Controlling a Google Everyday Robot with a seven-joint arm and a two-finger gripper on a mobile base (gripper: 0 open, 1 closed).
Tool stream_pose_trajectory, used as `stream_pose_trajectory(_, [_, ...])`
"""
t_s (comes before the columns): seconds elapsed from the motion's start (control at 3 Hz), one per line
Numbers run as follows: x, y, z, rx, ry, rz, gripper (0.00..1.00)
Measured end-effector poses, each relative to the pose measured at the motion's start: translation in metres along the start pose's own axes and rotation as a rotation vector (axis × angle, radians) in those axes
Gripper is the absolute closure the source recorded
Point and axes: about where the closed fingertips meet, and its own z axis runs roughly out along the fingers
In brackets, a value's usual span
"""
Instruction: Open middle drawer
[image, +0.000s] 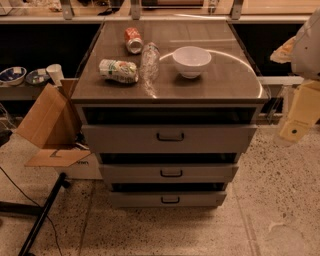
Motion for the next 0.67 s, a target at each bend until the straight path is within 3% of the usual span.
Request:
stream_pose_trajectory(0.33, [0.0,0.0,0.0,0.0,0.0,0.0,0.0])
stream_pose_trajectory(0.67, [-0.0076,0.0032,0.0018,0.029,0.035,-0.047,0.0])
